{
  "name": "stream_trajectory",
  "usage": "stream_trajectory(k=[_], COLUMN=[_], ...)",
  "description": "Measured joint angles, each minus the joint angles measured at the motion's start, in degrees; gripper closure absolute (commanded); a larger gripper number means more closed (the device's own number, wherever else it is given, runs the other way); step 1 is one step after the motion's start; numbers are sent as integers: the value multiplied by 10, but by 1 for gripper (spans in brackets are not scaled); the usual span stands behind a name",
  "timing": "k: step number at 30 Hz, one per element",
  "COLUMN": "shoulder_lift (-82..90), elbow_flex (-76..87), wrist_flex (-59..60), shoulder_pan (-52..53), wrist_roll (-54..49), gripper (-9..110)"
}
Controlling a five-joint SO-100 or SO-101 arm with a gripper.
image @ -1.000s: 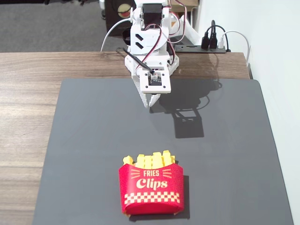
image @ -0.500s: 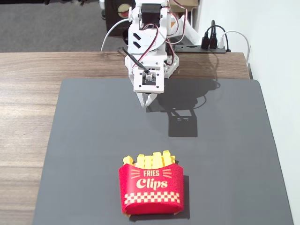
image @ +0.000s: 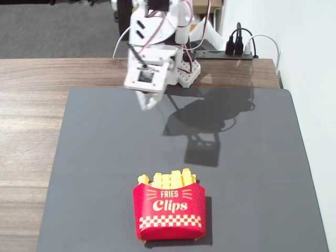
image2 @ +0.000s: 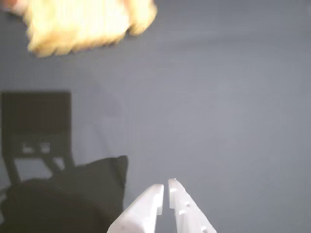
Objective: Grab a fry
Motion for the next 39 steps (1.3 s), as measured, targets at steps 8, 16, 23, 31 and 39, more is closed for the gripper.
stream_trajectory(k=[8,16,23,31,39], shoulder_lift=[-171,-339,-488,-627,-706], elbow_flex=[-86,-196,-304,-402,-465], wrist_flex=[-91,-133,-136,-138,-138], shoulder_pan=[41,44,24,-18,-33], wrist_roll=[-35,-58,-58,-58,-55], gripper=[86,85,85,85,86])
